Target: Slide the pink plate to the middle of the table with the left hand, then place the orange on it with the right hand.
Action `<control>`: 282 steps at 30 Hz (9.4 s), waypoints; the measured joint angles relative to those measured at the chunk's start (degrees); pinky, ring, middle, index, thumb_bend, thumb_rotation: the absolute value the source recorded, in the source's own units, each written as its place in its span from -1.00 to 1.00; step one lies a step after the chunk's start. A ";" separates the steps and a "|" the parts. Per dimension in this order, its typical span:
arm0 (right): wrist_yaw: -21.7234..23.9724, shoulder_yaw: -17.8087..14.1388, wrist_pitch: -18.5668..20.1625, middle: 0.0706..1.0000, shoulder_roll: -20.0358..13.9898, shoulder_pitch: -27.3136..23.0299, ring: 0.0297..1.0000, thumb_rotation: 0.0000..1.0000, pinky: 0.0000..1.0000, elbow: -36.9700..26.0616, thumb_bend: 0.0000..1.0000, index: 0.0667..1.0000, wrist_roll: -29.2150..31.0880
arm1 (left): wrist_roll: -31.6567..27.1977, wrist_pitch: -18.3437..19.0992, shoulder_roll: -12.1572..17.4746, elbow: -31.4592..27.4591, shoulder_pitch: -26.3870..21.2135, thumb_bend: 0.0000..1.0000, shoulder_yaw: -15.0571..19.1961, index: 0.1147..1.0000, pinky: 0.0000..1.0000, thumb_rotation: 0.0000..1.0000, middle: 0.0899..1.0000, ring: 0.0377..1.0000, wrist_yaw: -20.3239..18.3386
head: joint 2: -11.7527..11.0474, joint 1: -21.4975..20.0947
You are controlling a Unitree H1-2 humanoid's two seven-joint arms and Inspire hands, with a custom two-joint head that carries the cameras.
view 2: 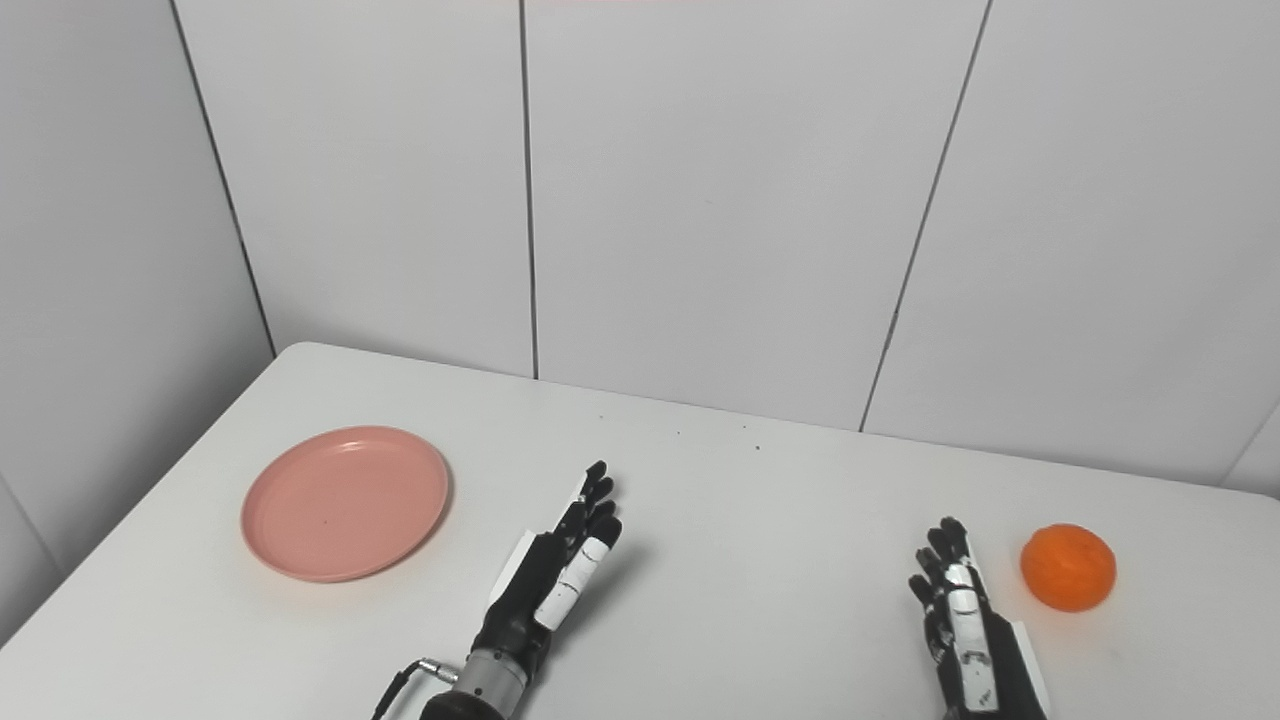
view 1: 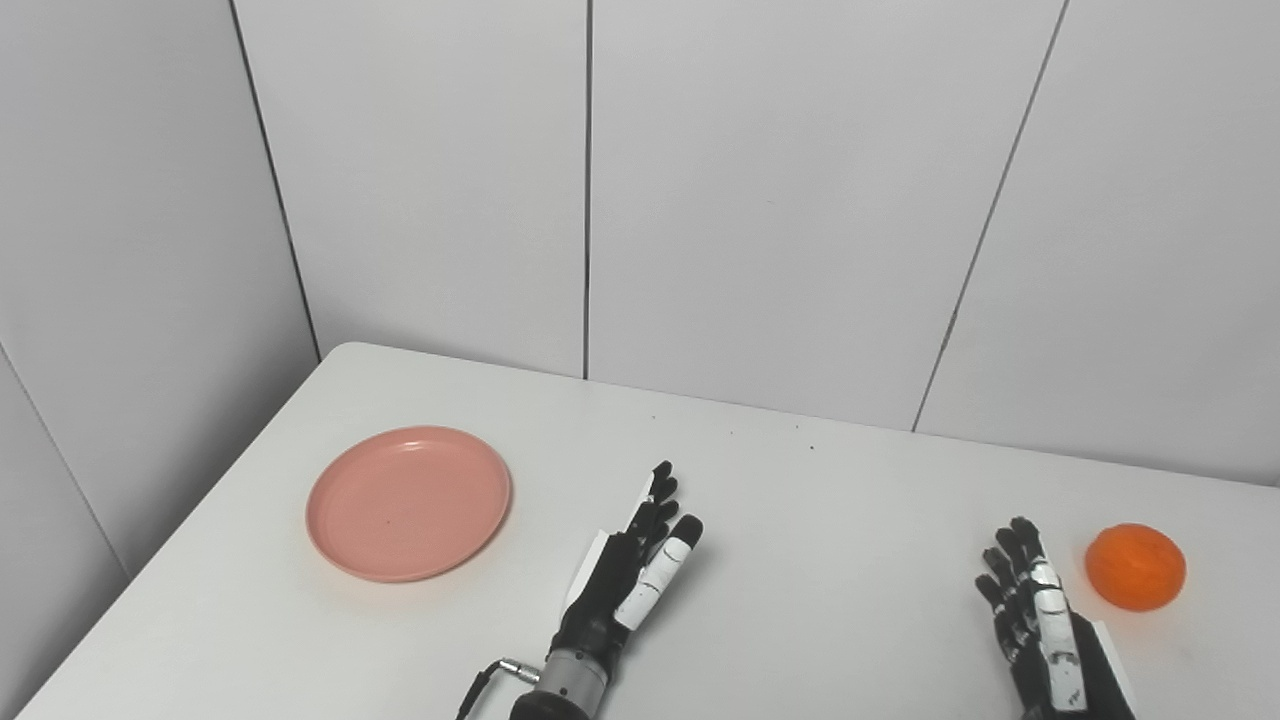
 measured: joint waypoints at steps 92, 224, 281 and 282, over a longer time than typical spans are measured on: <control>-0.23 -2.23 2.39 0.92 -0.40 -1.52 1.00 0.79 1.00 0.92 0.24 0.93 3.49 | -25.03 1.32 33.74 33.60 -21.79 1.00 26.07 0.95 0.81 0.80 0.78 0.83 -19.46 | 2.02 3.08; -11.65 2.52 14.06 0.80 6.66 3.17 0.85 0.52 1.00 -13.10 0.46 0.84 -3.09 | -31.12 23.95 7.85 1.57 -12.03 0.97 21.72 1.00 0.79 0.77 0.90 0.85 -5.94 | 13.80 -18.89; -16.24 6.52 15.39 0.83 11.65 1.72 0.86 0.49 1.00 -12.52 0.10 0.91 -10.12 | -32.46 23.60 1.66 2.82 -12.71 0.95 17.45 1.00 0.96 0.75 0.99 0.93 -5.01 | 14.85 -30.23; -16.18 6.61 15.76 0.84 11.53 1.72 0.87 0.49 1.00 -12.75 0.11 0.92 -10.13 | -32.46 23.58 1.62 2.84 -12.69 0.94 17.41 1.00 0.96 0.75 0.99 0.93 -5.15 | 14.85 -30.15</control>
